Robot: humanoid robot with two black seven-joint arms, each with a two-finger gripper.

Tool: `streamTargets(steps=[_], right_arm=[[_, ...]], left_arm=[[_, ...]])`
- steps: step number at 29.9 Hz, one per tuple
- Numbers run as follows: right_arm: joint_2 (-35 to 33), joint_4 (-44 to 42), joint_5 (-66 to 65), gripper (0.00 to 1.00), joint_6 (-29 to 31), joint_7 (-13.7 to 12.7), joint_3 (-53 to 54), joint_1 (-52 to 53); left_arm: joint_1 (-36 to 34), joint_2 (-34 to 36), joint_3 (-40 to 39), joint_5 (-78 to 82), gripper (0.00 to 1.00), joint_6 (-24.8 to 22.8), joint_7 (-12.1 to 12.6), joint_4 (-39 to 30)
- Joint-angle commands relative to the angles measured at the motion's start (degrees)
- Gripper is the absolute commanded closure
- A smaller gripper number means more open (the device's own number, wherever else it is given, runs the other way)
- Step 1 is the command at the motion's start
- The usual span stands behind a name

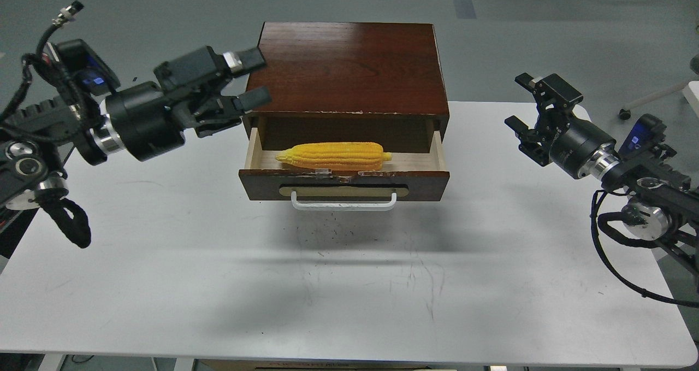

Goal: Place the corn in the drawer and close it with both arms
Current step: 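Move the left gripper toward the drawer front below the handle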

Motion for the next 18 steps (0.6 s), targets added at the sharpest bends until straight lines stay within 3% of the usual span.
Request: streamTargets(steps=[1, 8, 11, 13, 14, 16, 18], right_arm=[[-0.09, 0.01, -0.01, 0.02, 0.00, -0.01, -0.02, -0.53], [-0.26, 0.01, -0.01, 0.02, 0.00, -0.01, -0.02, -0.97], [-0.35, 0.09, -0.01, 0.03, 0.00, -0.01, -0.02, -1.06], [-0.53, 0.09, -0.01, 0.03, 0.00, -0.01, -0.02, -1.15], [-0.53, 0.09, -0.01, 0.03, 0.00, -0.01, -0.02, -1.15], [-0.53, 0.09, -0.01, 0.02, 0.00, -0.01, -0.02, -1.50], [-0.61, 0.09, -0.01, 0.03, 0.00, -0.01, -0.02, -1.50]], left_arm=[[-0.17, -3.43, 0.02, 9.50, 0.02, 0.01, 0.00, -0.95], [-0.09, -8.80, 0.55, 15.84, 0.08, 0.01, 0.00, -2.54], [0.09, -10.56, 1.07, 18.13, 0.22, 0.01, 0.00, -2.71], [0.88, -11.44, 1.51, 20.93, 0.48, 0.01, 0.00, -2.71], [0.88, -11.44, 1.51, 20.94, 0.48, 0.01, 0.00, -2.71], [2.28, -11.62, 2.56, 22.08, 0.81, 0.01, 0.00, -2.63], [3.25, -11.53, 3.71, 22.17, 1.00, 0.01, 0.00, -2.63]])
